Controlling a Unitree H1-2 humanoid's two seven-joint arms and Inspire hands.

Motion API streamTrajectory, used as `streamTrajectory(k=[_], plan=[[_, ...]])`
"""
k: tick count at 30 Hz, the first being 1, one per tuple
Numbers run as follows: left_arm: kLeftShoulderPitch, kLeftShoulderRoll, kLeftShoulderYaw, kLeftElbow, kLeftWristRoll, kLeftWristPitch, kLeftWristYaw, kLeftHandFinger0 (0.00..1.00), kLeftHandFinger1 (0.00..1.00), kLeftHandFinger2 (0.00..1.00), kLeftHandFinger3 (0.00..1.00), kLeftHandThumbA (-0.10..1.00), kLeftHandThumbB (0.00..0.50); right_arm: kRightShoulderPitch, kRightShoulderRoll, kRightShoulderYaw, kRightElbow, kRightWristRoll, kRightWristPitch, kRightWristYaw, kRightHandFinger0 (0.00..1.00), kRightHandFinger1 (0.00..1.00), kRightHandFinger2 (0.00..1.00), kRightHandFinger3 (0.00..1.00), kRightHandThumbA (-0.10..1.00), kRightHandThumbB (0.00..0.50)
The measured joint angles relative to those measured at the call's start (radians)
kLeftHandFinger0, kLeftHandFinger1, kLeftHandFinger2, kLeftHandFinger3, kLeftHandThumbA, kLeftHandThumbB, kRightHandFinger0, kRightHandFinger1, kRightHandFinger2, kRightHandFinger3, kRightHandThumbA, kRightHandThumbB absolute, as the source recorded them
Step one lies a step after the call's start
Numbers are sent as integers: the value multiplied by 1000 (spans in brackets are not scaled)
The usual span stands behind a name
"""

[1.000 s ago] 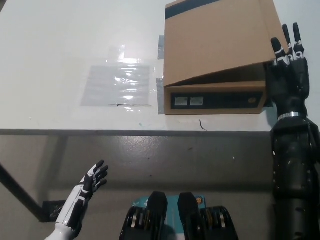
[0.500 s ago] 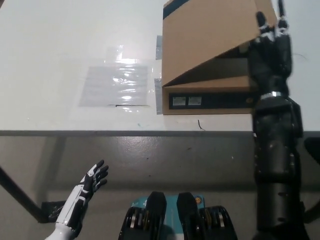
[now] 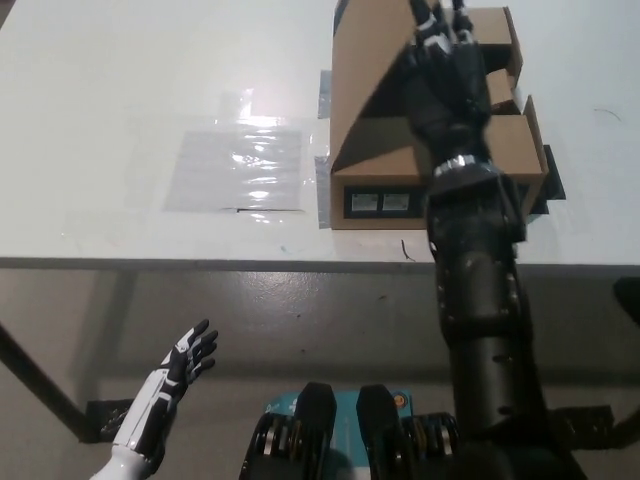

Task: A small storage box is placed at the center of the table and the robot uses its right hand to slide under its lid and push it upwards to open it

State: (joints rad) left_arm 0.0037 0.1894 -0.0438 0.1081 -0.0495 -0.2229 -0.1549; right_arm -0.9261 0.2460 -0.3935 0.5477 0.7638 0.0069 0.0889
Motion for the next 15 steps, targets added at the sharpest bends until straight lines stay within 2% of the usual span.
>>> streamTrajectory(k=[5,15], plan=[[-9,1,-2,-3,4,0,0,1000,1000,1000,1000,1000,339,-26,15,45,30,-20,-4,0,1000,1000,1000,1000,1000,280],[-19,2,-4,-10,10,1,0,1000,1000,1000,1000,1000,341,-72,29,194,170,-145,-37,0,1000,1000,1000,1000,1000,288]])
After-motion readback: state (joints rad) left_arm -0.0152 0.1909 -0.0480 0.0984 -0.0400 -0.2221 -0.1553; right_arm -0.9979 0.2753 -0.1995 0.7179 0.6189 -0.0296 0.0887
